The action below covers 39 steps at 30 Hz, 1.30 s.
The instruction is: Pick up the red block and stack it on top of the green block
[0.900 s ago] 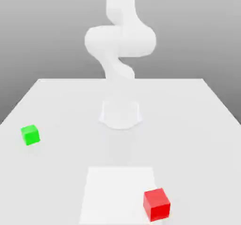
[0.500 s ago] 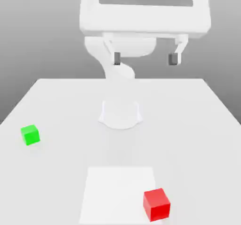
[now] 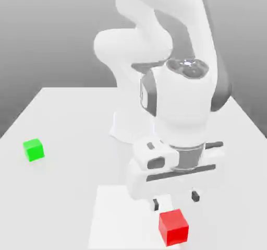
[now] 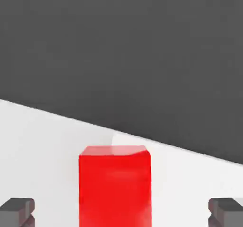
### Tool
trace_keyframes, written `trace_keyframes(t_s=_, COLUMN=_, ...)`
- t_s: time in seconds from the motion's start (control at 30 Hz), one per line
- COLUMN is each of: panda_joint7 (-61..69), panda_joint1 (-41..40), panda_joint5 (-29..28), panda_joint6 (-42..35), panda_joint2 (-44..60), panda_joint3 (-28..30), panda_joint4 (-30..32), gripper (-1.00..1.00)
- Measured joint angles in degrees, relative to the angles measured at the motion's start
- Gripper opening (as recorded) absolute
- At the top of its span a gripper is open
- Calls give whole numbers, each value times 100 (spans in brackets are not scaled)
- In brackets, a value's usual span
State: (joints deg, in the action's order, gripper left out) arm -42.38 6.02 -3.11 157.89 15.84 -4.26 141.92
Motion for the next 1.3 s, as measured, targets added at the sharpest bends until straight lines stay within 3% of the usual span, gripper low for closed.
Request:
trace_keyframes(t_s=0.07, panda_joint7=-52, panda_joint1=51, panda_joint5=-73, panda_joint6=342, panda_joint2=416, panda_joint3=64, panda_joint4=-59, gripper=0)
trace_keyframes(t_s=0.1, panda_joint7=-68, panda_joint1=73, panda_joint5=-94, panda_joint6=459, panda_joint2=556, panda_joint3=89, panda_joint4=-80, gripper=-100)
trace_keyframes(t_s=0.33, panda_joint7=-76, panda_joint1=67, panda_joint5=-104, panda_joint6=459, panda_joint2=558, panda_joint3=83, panda_joint4=-80, gripper=-100)
trace_keyframes(t_s=0.5, panda_joint7=28, panda_joint1=-20, panda_joint5=77, panda_joint6=-274, panda_joint2=-327, panda_joint3=2, panda_joint4=69, gripper=-100)
trace_keyframes(t_s=0.67, panda_joint7=-935, panda_joint1=-622, panda_joint5=34, panda_joint6=-398, panda_joint2=-844, panda_joint3=799, panda_joint4=450, gripper=-100)
trace_keyframes(t_s=0.87, panda_joint7=-2426, panda_joint1=-1980, panda_joint5=-216, panda_joint6=-439, panda_joint2=-1403, panda_joint3=1730, panda_joint4=948, gripper=-100)
trace_keyframes(t_s=1.3, panda_joint7=-5551, panda_joint1=-4724, panda_joint5=-646, panda_joint6=-498, panda_joint2=-2569, panda_joint3=2994, panda_joint4=2014, gripper=-100)
